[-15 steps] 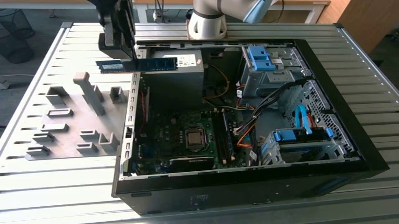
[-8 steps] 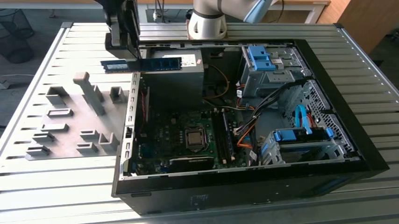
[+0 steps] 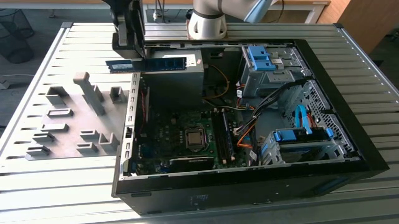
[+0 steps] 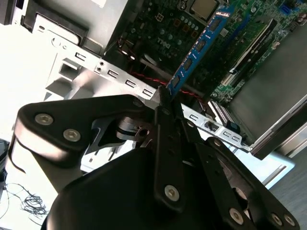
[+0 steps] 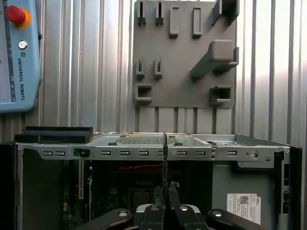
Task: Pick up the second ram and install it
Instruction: 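Pick up the second ram and move it above second insertion slot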
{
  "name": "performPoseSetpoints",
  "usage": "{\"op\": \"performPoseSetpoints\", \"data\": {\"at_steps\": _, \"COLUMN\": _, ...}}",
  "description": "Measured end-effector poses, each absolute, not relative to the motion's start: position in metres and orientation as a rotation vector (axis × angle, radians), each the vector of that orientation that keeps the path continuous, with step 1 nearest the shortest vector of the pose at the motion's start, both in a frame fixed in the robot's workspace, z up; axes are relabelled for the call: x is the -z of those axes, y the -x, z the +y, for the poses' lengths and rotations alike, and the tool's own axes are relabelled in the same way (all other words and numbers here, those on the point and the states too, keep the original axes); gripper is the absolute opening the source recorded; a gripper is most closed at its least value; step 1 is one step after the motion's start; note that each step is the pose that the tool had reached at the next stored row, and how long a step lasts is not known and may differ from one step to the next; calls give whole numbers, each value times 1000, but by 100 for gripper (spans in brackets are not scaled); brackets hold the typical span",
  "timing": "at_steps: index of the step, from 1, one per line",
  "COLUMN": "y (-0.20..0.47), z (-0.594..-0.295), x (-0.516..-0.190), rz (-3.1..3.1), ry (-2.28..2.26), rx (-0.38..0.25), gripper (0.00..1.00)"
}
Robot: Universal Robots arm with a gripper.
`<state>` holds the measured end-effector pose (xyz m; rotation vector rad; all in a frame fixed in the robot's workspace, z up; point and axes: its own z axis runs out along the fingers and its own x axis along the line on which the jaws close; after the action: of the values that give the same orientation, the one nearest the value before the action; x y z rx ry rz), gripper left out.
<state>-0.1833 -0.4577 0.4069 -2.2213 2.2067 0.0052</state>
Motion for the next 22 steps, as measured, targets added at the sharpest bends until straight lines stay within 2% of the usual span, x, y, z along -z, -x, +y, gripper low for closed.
{"op": "performPoseSetpoints", "data": {"at_steps": 22, "y": 163, "z": -458, "x": -407, "rz": 2207, "ry": 2221, "rx": -5, "gripper": 14}}
